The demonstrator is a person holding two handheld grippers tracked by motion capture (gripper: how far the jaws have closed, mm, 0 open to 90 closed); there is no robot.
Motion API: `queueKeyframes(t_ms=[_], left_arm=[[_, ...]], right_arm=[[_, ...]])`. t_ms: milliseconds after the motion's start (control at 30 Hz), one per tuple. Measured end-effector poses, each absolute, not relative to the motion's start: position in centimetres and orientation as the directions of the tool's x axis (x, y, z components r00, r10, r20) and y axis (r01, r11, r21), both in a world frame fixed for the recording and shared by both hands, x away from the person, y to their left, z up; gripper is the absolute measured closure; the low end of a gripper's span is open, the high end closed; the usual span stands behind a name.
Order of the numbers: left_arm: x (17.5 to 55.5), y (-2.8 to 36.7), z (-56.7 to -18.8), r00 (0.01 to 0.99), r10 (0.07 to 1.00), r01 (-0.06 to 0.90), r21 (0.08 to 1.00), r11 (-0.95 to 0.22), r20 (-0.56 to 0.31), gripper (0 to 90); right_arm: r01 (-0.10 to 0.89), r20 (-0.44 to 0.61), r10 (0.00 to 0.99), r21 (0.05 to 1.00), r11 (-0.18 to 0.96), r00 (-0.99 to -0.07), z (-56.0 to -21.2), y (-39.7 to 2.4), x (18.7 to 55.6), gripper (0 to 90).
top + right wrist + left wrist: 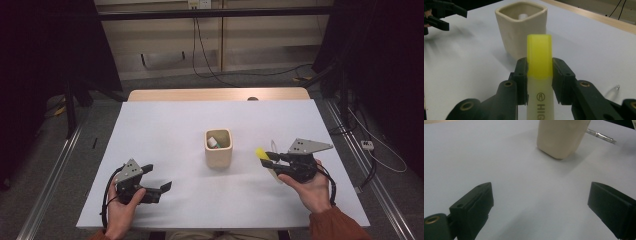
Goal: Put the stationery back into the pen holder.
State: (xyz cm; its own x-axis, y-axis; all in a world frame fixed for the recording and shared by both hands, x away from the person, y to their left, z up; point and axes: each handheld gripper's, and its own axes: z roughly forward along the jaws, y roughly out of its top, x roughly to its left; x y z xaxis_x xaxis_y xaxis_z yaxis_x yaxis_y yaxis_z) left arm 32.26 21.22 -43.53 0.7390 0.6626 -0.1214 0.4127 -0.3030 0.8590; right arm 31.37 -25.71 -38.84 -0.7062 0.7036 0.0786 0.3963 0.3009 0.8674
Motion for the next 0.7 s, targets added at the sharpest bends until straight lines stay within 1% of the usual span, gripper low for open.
queueKeyframes(t_ms=[267,333,700], left_arm=[[32.3,21.3,-43.5,0.742,0.661,0.406,0.86,-0.308,-0.113,6.3],[32.3,21.3,-43.5,0.737,0.664,0.414,0.859,-0.3,-0.123,6.4],[32.3,21.2,-43.5,0.737,0.664,0.416,0.859,-0.299,-0.126,6.3]], right_arm=[[0.341,0.06,0.686,0.897,0.281,-0.725,-37.8,-24.4,32.3,67.9],[0.331,0.06,0.682,0.903,0.275,-0.729,-37.6,-24.1,32.5,67.9],[0.306,0.075,0.681,0.925,0.225,-0.728,-36.6,-23.0,33.7,67.9]])
